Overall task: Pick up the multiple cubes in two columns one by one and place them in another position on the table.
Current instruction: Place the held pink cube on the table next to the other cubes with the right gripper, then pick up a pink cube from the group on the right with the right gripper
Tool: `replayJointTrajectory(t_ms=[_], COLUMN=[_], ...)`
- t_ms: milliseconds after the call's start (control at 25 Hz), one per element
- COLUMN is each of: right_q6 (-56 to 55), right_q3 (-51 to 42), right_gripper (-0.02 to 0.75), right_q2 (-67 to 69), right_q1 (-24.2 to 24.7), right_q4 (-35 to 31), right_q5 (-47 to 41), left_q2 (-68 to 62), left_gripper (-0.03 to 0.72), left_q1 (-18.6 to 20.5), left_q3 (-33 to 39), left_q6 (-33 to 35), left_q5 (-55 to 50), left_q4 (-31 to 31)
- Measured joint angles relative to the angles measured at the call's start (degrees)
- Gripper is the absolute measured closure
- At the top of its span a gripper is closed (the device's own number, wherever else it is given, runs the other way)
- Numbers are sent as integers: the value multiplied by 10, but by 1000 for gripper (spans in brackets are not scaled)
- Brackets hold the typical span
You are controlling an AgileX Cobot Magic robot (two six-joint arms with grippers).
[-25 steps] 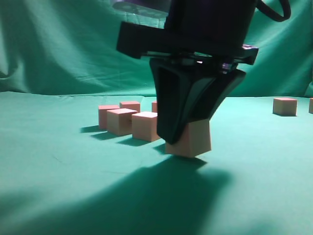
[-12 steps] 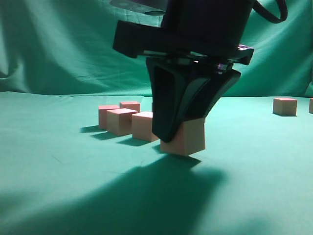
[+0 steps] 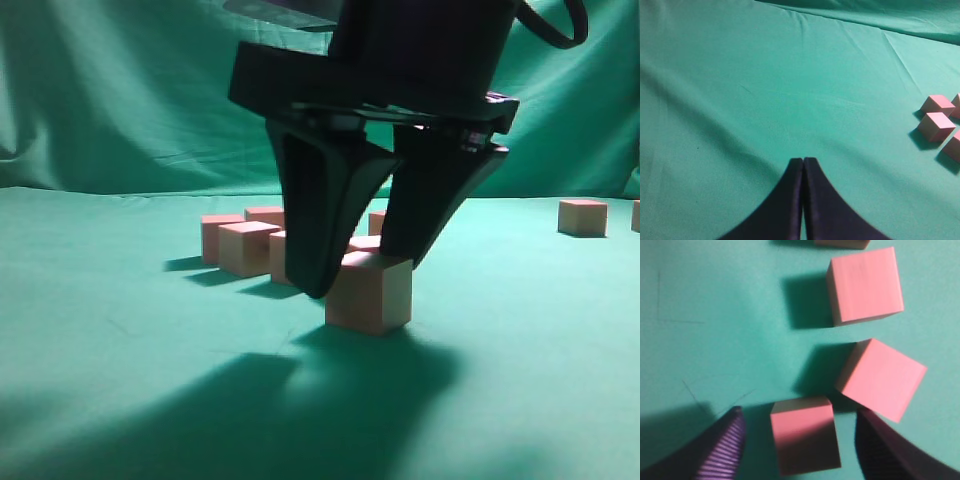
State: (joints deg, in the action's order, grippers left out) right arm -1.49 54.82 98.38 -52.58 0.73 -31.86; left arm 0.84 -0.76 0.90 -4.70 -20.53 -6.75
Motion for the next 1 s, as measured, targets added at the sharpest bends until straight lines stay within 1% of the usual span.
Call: replayJointTrajectory(t_ms=[80,120,360,480,640,760,880,960,1000], right_q6=[0,0,1,0,-29,-84,-159,-188,-194], right_q3=[0,0,0,18,81,134,177,202,210], right_gripper=[273,219,220,220,220,220,220,220,220], right_q2=[0,0,0,-9,-40,-70,-96,-108,-112], right_q1=[0,0,0,0,0,0,1,14,28], right_q4=[-3,-4,-4,-4,-1,36,117,153,162], right_q5=[-2,-4,-18,-65,-139,-189,-245,-292,-313], left_q2=[0,0,0,0,0,0,0,0,0], left_gripper=[688,688,688,688,688,688,688,688,688], left_q1=[0,0,0,0,0,0,0,0,0], left_q3=[0,0,0,0,0,0,0,0,0], left_q6=[0,0,0,0,0,0,0,0,0], left_q5=[0,0,0,0,0,0,0,0,0], left_q4=[0,0,0,0,0,0,0,0,0])
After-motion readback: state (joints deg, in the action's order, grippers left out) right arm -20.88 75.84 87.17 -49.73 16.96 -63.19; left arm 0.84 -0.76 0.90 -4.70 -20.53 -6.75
